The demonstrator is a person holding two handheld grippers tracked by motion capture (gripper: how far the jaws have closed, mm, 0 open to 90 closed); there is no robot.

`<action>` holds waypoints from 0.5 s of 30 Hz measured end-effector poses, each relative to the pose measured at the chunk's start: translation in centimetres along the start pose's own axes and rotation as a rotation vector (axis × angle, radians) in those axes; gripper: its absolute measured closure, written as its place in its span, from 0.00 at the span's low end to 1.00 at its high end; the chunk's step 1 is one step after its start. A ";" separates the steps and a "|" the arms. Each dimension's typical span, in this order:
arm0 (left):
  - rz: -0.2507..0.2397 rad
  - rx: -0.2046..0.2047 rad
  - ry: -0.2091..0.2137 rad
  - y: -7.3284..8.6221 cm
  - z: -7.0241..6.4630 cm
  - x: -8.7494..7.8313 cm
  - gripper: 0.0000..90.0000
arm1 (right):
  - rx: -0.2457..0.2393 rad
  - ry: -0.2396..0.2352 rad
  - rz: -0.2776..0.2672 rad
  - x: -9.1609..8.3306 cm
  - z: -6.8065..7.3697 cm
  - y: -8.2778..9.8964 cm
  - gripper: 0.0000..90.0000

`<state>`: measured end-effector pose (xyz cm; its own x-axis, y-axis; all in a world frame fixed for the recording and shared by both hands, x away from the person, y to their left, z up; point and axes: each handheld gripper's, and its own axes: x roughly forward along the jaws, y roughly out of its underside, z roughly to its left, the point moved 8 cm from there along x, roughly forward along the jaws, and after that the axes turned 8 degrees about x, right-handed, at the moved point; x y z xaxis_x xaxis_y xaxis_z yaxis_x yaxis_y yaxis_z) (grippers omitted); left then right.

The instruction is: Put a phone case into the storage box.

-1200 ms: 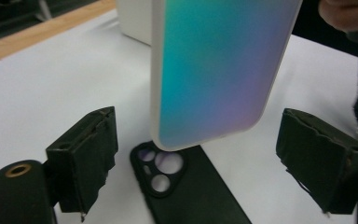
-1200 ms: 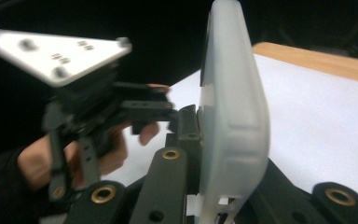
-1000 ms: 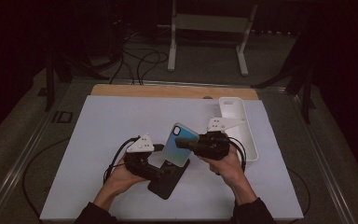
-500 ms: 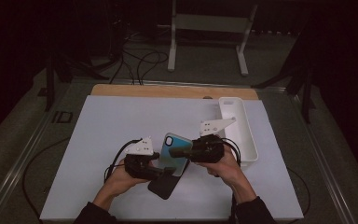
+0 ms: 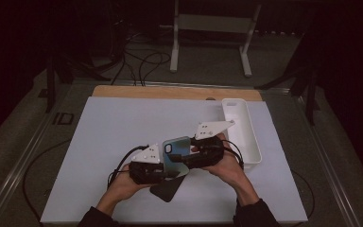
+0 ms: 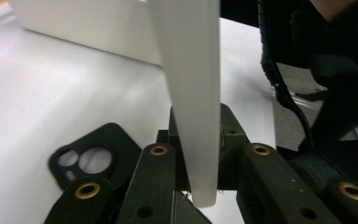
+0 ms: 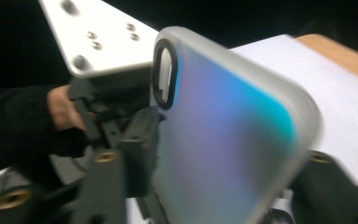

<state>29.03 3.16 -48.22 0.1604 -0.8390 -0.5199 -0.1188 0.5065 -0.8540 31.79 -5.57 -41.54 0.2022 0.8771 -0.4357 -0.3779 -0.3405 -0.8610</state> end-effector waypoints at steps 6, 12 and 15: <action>-0.016 -0.009 -0.071 0.0 0.6 -0.4 0.91 | 0.053 0.089 -0.021 -0.1 -1.0 0.5 0.30; -0.024 -0.015 -0.125 -0.1 1.0 -0.5 0.96 | 0.111 0.178 -0.069 -0.7 -1.8 0.8 0.19; -0.022 -0.017 -0.144 0.1 1.2 -0.6 0.96 | 0.132 0.194 -0.098 -1.3 -2.0 0.8 0.18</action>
<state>30.13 3.90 -48.01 0.3021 -0.8121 -0.4993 -0.1306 0.4835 -0.8655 33.05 -7.67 -42.24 0.4086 0.8177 -0.4055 -0.4605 -0.1988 -0.8651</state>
